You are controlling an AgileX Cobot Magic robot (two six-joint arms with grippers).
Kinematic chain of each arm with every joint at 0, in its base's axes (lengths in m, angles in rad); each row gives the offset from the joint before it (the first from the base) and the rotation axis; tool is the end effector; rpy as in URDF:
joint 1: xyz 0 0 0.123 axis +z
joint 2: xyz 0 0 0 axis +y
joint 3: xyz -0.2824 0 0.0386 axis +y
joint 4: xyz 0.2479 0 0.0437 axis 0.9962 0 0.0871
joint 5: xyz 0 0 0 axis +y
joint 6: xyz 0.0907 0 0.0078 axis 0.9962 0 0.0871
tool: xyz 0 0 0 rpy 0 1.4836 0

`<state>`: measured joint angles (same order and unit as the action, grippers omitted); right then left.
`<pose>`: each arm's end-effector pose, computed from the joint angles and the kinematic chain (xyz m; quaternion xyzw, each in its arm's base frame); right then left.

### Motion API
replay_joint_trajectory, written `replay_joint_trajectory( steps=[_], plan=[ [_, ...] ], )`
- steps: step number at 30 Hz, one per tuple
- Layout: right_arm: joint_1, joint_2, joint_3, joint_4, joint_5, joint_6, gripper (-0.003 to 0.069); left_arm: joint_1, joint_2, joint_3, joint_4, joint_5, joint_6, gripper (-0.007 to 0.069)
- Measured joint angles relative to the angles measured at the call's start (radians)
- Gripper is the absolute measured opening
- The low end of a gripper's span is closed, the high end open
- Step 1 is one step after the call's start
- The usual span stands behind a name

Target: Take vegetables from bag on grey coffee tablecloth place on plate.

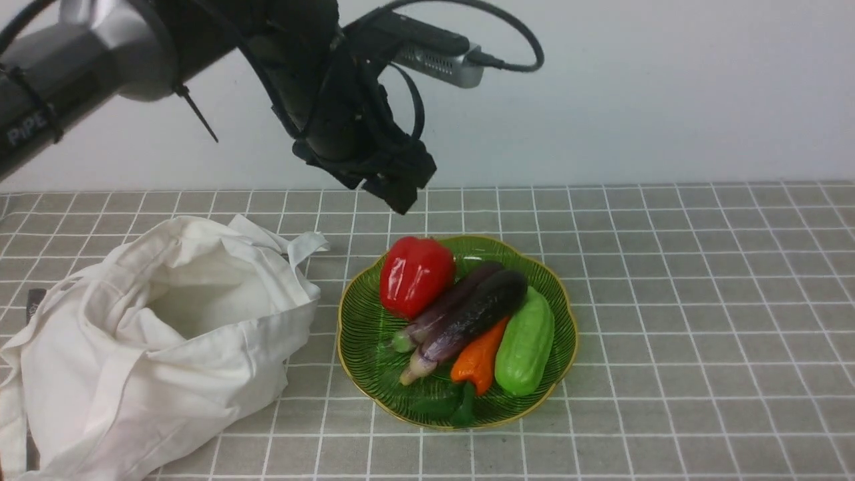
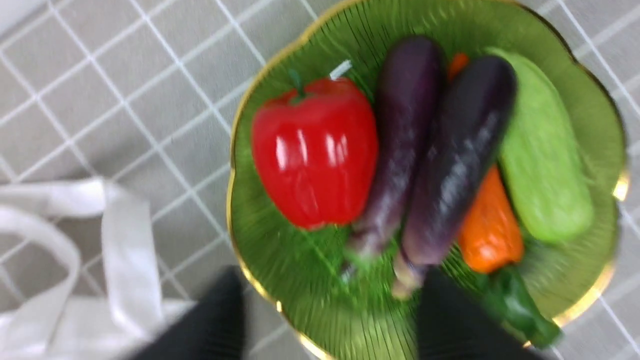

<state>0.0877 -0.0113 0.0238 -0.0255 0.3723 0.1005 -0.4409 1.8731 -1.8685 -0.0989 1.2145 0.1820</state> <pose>0.0525 0.0038 0.1722 -0.0016 0.8041 0.0451 0.5928 0.3650 -0.1815 0.3416 0.2923 0.9300 -0.0766 0.2093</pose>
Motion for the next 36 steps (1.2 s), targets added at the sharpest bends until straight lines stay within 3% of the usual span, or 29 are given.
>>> replay_joint_trajectory(
  steps=[1, 2, 6, 11, 16, 21, 27, 36],
  plan=[
    [0.000, 0.000, 0.000, 0.000, 0.000, 0.000, -0.0015, 0.000, -0.018, -0.005, 0.001, 0.006, 0.003, 0.0226],
    [0.000, 0.000, 0.000, 0.000, 0.000, 0.000, -0.0015, 0.000, -0.057, -0.008, 0.002, 0.017, 0.015, 0.0098],
    [0.000, 0.000, 0.000, 0.000, 0.000, 0.000, -0.0015, 0.000, -0.198, -0.008, -0.003, 0.024, 0.010, 0.0005],
    [0.000, 0.000, 0.000, 0.000, 0.000, -0.001, -0.0015, -0.002, -0.445, 0.079, -0.022, 0.014, 0.008, -0.0005],
    [0.000, 0.000, 0.000, 0.000, 0.000, -0.001, -0.0015, -0.002, -0.679, 0.271, -0.026, -0.127, 0.004, -0.0005],
    [0.000, 0.000, 0.000, 0.000, 0.000, -0.001, -0.0015, -0.002, -1.011, 0.691, -0.070, -0.376, 0.004, -0.0005],
    [0.000, 0.000, 0.000, 0.000, 0.000, 0.000, -0.0015, -0.002, -1.289, 1.022, -0.100, -0.577, 0.004, -0.0005],
    [0.000, 0.000, 0.000, 0.000, 0.000, 0.000, -0.0015, -0.002, -1.553, 1.225, -0.095, -0.600, 0.004, -0.0005]
  ],
)
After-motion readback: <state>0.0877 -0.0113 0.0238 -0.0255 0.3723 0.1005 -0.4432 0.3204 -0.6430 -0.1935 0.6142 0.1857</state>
